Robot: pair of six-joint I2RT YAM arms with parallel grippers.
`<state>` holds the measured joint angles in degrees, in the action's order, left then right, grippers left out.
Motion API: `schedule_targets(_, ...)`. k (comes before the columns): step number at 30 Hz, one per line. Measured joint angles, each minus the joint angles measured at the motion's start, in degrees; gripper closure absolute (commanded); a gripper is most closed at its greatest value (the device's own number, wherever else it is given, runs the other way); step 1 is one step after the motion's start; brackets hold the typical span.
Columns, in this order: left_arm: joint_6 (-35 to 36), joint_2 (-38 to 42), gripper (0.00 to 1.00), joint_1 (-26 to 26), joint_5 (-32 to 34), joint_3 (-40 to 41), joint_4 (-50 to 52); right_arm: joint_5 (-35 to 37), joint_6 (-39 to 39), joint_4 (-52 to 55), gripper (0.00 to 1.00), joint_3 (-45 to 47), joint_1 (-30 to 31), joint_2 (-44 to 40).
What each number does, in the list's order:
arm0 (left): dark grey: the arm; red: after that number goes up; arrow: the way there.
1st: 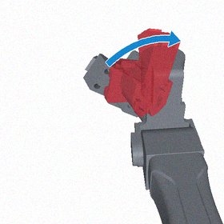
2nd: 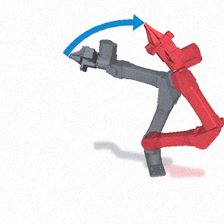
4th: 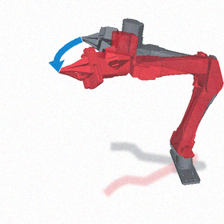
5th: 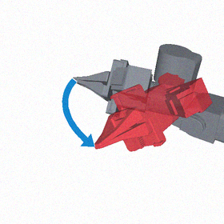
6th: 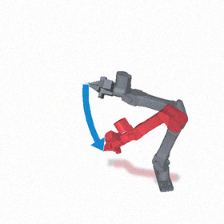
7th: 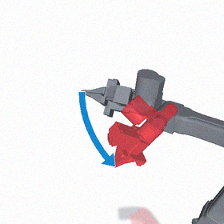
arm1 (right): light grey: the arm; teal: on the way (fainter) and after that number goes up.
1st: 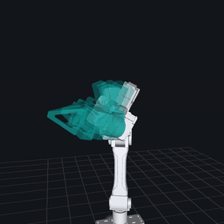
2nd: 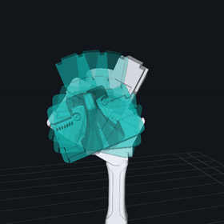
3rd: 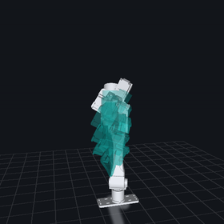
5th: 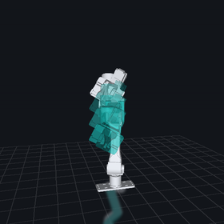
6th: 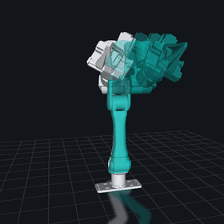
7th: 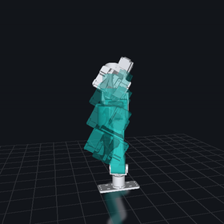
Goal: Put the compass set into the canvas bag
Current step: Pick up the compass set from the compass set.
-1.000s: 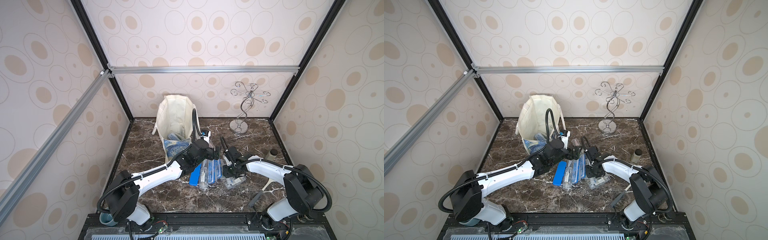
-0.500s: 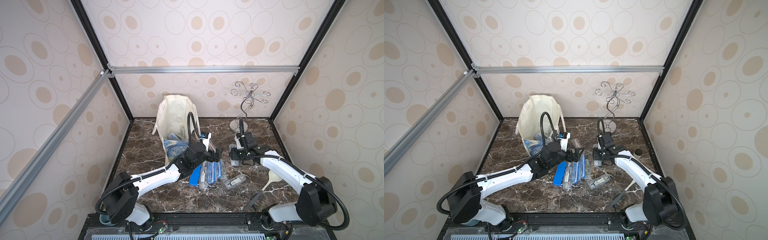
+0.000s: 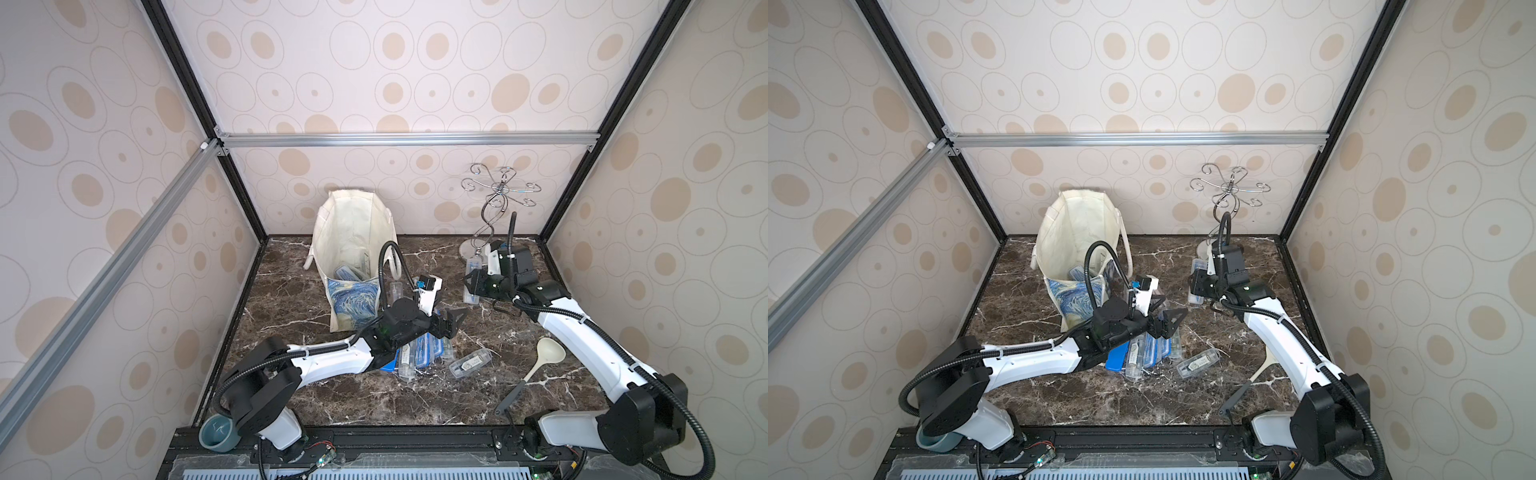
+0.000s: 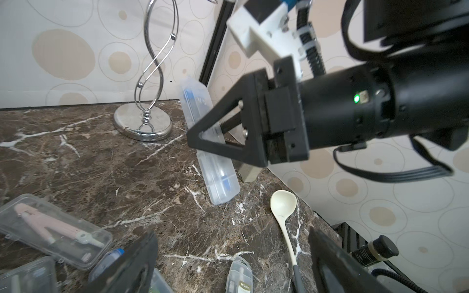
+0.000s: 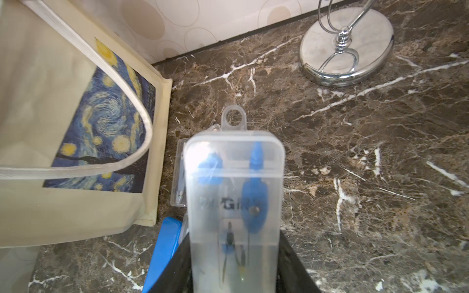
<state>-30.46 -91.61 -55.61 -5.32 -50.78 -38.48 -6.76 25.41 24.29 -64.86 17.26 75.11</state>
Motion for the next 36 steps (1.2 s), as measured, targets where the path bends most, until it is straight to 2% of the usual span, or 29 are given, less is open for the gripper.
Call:
schedule_targets(5, -1.1, -4.3, 0.22, -0.2, -0.6, -0.8, -2.6, -2.6, 1.0, -0.9, 0.61, 0.0, 0.0, -1.3)
schedule_targets(10, -2.5, -7.5, 0.23, -0.2, -0.9, -2.3, -6.6, -4.2, 1.4, -1.5, 0.61, 0.0, 0.0, -2.5)
schedule_targets(14, -4.1, -8.5, 0.32, -0.2, -0.4, -2.6, -10.5, -5.2, 1.8, -1.9, 0.61, 0.0, -0.1, -3.3)
schedule_targets(23, -6.1, -11.6, 0.4, -0.2, 2.0, -5.9, -14.7, -6.8, 2.7, -3.4, 0.61, 0.5, -0.1, -4.2)
schedule_targets(26, -6.3, -12.1, 0.45, -0.2, 2.7, -6.2, -15.8, -7.3, 2.8, -3.5, 0.61, 0.9, -0.1, -4.4)
schedule_targets(32, -6.5, -12.7, 0.62, -0.2, 3.5, -6.3, -19.0, -8.0, 2.9, -3.6, 0.61, 1.0, -0.3, -5.1)
schedule_targets(36, -6.6, -13.1, 0.68, -0.2, 3.3, -6.8, -20.2, -8.2, 3.0, -3.9, 0.61, 1.0, -0.5, -5.2)
